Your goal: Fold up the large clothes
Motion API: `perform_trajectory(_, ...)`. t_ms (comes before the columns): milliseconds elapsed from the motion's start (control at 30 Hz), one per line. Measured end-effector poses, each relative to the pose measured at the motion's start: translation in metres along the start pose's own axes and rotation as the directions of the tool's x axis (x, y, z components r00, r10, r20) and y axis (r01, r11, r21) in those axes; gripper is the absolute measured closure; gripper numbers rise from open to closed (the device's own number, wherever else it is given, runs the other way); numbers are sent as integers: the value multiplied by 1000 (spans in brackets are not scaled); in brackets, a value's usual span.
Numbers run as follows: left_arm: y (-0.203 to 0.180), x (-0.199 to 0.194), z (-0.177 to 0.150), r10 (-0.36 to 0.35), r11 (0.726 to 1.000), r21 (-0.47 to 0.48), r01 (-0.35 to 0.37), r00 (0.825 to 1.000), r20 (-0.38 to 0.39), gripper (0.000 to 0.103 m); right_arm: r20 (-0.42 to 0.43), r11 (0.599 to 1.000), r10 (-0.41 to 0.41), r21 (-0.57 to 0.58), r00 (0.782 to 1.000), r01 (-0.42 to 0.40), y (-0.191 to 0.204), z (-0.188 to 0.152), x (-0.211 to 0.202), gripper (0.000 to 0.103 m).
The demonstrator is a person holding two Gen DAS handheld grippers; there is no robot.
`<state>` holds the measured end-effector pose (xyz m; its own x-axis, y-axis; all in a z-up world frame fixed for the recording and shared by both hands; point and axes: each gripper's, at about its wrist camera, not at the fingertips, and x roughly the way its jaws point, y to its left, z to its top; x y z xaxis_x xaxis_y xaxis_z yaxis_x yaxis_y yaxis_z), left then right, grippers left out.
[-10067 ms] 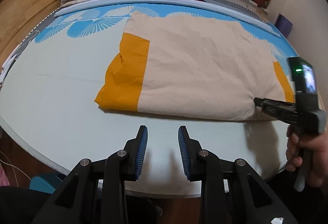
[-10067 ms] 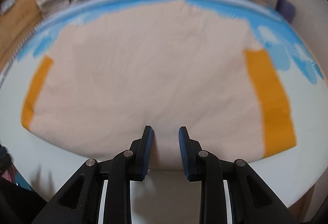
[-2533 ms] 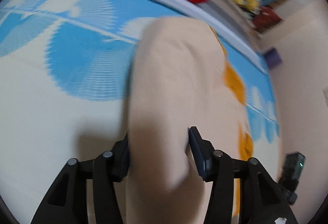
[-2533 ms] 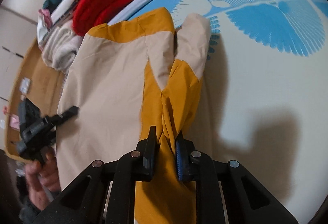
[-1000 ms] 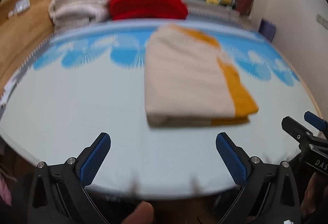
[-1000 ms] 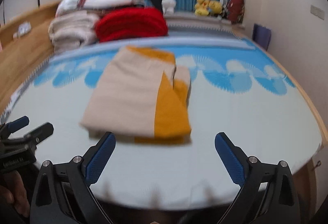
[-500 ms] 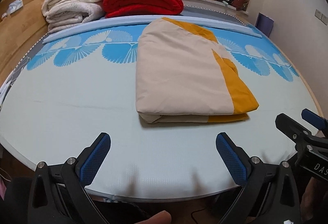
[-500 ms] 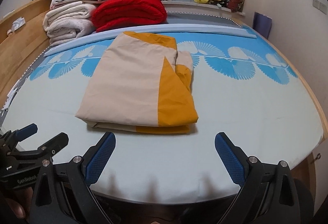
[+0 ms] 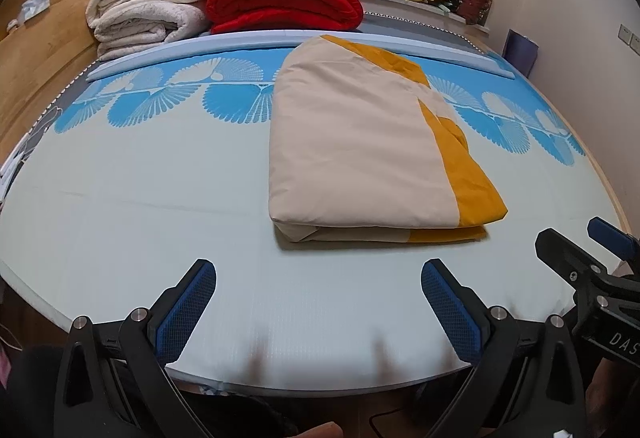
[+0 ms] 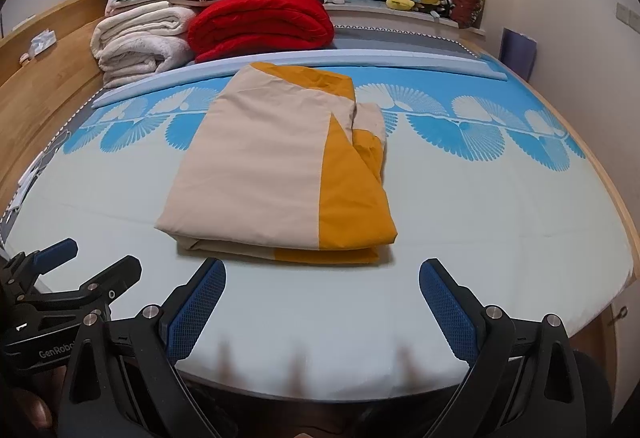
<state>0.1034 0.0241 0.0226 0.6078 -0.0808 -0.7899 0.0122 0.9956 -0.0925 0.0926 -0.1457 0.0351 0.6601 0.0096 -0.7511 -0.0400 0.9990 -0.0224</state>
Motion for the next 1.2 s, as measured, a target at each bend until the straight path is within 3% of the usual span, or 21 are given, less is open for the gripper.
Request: perform_trajectory(1200,5,-4,-1,-14,1000,0,14,1000,4,1,28,999,18,-32,999,-17,1,3,-2,6)
